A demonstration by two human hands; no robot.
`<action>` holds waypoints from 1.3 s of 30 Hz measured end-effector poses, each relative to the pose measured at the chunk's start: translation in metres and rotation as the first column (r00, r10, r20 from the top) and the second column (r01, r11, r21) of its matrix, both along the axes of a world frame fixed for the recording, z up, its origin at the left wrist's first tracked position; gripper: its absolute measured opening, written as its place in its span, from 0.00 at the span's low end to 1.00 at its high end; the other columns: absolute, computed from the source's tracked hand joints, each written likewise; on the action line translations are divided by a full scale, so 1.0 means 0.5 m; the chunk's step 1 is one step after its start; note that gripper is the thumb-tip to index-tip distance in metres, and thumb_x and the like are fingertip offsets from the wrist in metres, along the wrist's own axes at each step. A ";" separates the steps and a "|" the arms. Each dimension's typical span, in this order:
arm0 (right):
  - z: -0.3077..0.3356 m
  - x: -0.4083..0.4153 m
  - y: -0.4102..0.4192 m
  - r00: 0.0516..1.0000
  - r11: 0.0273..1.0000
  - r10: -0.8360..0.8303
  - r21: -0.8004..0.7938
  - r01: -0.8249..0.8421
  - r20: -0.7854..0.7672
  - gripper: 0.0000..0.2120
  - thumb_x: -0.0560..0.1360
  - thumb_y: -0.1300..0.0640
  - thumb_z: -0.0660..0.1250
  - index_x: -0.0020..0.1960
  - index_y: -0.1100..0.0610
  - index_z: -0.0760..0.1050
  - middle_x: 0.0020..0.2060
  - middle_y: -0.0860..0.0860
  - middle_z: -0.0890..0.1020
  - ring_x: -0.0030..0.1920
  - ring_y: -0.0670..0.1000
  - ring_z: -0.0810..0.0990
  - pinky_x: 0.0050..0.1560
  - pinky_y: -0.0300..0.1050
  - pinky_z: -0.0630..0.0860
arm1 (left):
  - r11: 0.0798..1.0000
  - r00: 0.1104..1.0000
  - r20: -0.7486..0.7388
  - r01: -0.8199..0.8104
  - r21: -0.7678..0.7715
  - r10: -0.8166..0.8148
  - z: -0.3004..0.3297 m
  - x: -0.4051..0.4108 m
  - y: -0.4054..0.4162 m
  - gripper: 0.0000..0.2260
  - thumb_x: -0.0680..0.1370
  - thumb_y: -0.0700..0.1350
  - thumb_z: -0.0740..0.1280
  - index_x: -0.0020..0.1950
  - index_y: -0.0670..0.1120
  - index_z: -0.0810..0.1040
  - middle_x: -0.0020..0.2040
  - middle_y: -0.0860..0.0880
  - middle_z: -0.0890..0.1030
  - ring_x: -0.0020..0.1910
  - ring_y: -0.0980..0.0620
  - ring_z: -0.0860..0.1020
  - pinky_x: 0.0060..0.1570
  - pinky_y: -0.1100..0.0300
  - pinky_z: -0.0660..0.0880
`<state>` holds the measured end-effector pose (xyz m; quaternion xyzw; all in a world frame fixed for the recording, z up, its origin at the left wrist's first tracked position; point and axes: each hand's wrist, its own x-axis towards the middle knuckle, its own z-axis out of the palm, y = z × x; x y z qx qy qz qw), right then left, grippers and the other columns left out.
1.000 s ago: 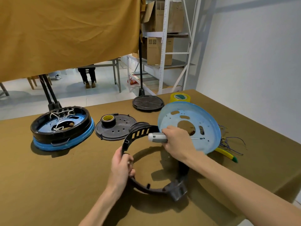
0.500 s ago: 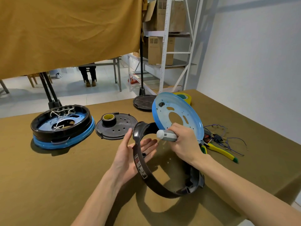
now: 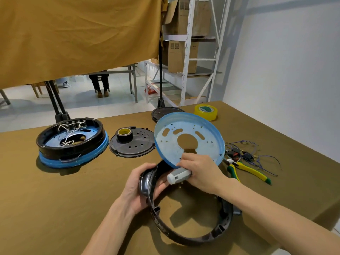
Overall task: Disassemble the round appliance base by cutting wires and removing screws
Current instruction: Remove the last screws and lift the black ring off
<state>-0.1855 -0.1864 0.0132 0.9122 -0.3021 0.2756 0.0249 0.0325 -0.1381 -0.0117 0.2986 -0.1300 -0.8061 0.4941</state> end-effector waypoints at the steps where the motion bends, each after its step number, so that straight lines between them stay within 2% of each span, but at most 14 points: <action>1: 0.001 0.000 0.001 0.999 0.996 -0.019 0.091 0.016 0.029 0.05 0.73 0.60 0.77 0.48 0.56 0.84 0.42 0.48 0.80 0.40 0.48 0.77 0.36 0.47 0.75 | 0.999 0.999 0.019 -0.028 0.023 0.028 -0.003 -0.002 0.000 0.30 0.71 0.40 0.77 0.72 0.38 0.73 0.65 0.33 0.80 0.63 0.34 0.81 0.68 0.40 0.75; 3: 0.010 -0.002 0.004 0.994 0.974 -0.045 0.224 0.022 0.099 0.06 0.72 0.59 0.78 0.48 0.55 0.84 0.43 0.47 0.80 0.41 0.47 0.77 0.39 0.47 0.74 | 0.996 0.997 0.038 -0.071 0.054 0.069 -0.007 -0.003 -0.003 0.28 0.72 0.41 0.74 0.71 0.38 0.74 0.63 0.34 0.82 0.61 0.35 0.82 0.66 0.40 0.77; 6: 0.054 0.003 0.006 0.952 0.962 -0.080 0.272 -0.004 0.297 0.06 0.73 0.59 0.78 0.48 0.59 0.84 0.41 0.51 0.82 0.41 0.51 0.79 0.41 0.48 0.76 | 0.996 0.998 0.026 -0.067 0.051 0.066 -0.013 -0.002 -0.006 0.27 0.73 0.41 0.72 0.71 0.37 0.73 0.64 0.34 0.81 0.62 0.37 0.82 0.65 0.39 0.77; 7: 0.078 0.009 0.004 0.900 0.953 -0.128 0.304 -0.005 0.416 0.09 0.73 0.58 0.79 0.46 0.62 0.83 0.39 0.54 0.83 0.39 0.53 0.80 0.40 0.49 0.76 | 0.997 0.998 0.018 -0.062 0.049 0.062 -0.015 -0.003 -0.006 0.27 0.74 0.41 0.72 0.71 0.36 0.73 0.64 0.34 0.81 0.62 0.37 0.82 0.65 0.39 0.77; 9: 0.133 0.022 -0.005 0.723 0.896 -0.264 0.440 -0.061 0.638 0.21 0.73 0.48 0.77 0.41 0.67 0.79 0.35 0.59 0.81 0.32 0.53 0.76 0.35 0.45 0.74 | 0.997 0.998 0.004 -0.063 0.050 0.063 -0.015 -0.003 -0.005 0.26 0.74 0.40 0.72 0.71 0.36 0.73 0.64 0.33 0.81 0.61 0.36 0.83 0.62 0.37 0.77; 11: 0.182 0.031 -0.018 0.571 0.772 -0.356 0.577 -0.265 0.739 0.25 0.73 0.40 0.72 0.38 0.63 0.76 0.30 0.55 0.74 0.29 0.48 0.69 0.31 0.40 0.67 | 0.997 0.998 -0.005 -0.064 0.053 0.064 -0.015 -0.003 -0.006 0.26 0.74 0.39 0.72 0.71 0.36 0.73 0.64 0.32 0.81 0.60 0.36 0.83 0.60 0.36 0.77; 13: 0.208 0.044 -0.032 0.502 0.615 -0.394 0.627 -0.479 0.770 0.24 0.75 0.36 0.68 0.38 0.58 0.74 0.29 0.52 0.69 0.31 0.48 0.66 0.33 0.42 0.62 | 0.998 0.999 0.010 -0.038 0.043 0.037 -0.015 0.000 -0.008 0.26 0.73 0.40 0.72 0.71 0.36 0.73 0.64 0.31 0.80 0.61 0.36 0.82 0.61 0.37 0.77; 17: 0.206 0.082 -0.054 0.485 0.442 -0.433 0.648 -0.621 0.760 0.31 0.75 0.27 0.60 0.36 0.56 0.73 0.30 0.52 0.67 0.32 0.50 0.67 0.33 0.44 0.61 | 0.999 0.996 0.070 0.046 0.023 -0.047 -0.012 0.006 -0.019 0.25 0.75 0.40 0.69 0.71 0.33 0.72 0.65 0.30 0.79 0.63 0.33 0.80 0.66 0.41 0.75; 21: 0.193 0.103 -0.073 0.477 0.356 -0.406 0.616 -0.703 0.779 0.36 0.74 0.23 0.55 0.33 0.56 0.70 0.31 0.53 0.69 0.33 0.51 0.67 0.34 0.46 0.61 | 0.997 0.992 0.101 0.083 -0.005 -0.082 -0.019 0.011 -0.036 0.25 0.77 0.41 0.66 0.72 0.32 0.70 0.66 0.29 0.78 0.66 0.32 0.79 0.68 0.43 0.72; 26: 0.168 0.120 -0.083 0.522 0.340 -0.395 0.648 -0.682 0.756 0.35 0.69 0.22 0.60 0.33 0.56 0.68 0.30 0.52 0.68 0.33 0.52 0.65 0.33 0.45 0.61 | 0.995 0.987 0.130 0.097 -0.022 -0.093 -0.029 0.011 -0.046 0.31 0.71 0.41 0.73 0.72 0.31 0.70 0.67 0.30 0.77 0.67 0.33 0.78 0.65 0.43 0.77; 30: 0.162 0.117 -0.082 0.516 0.344 -0.388 0.639 -0.687 0.764 0.34 0.69 0.23 0.60 0.34 0.56 0.67 0.31 0.53 0.66 0.33 0.52 0.65 0.34 0.46 0.59 | 0.994 0.987 0.129 0.102 -0.034 -0.097 -0.034 0.014 -0.048 0.36 0.68 0.41 0.76 0.72 0.31 0.69 0.67 0.30 0.77 0.67 0.33 0.78 0.64 0.44 0.78; 34: 0.163 0.112 -0.078 0.486 0.341 -0.391 0.613 -0.712 0.782 0.34 0.69 0.23 0.61 0.35 0.56 0.68 0.32 0.54 0.66 0.34 0.52 0.64 0.34 0.47 0.59 | 0.993 0.989 0.111 0.107 -0.040 -0.102 -0.035 0.015 -0.048 0.35 0.69 0.41 0.77 0.73 0.32 0.69 0.68 0.30 0.77 0.68 0.33 0.77 0.65 0.43 0.77; 39: 0.166 0.114 -0.069 0.493 0.359 -0.390 0.622 -0.696 0.777 0.33 0.69 0.23 0.61 0.36 0.56 0.67 0.33 0.54 0.65 0.35 0.53 0.62 0.35 0.47 0.59 | 0.994 0.987 0.128 0.102 -0.033 -0.097 -0.033 0.016 -0.046 0.35 0.68 0.41 0.77 0.73 0.33 0.70 0.67 0.31 0.78 0.67 0.34 0.78 0.64 0.43 0.77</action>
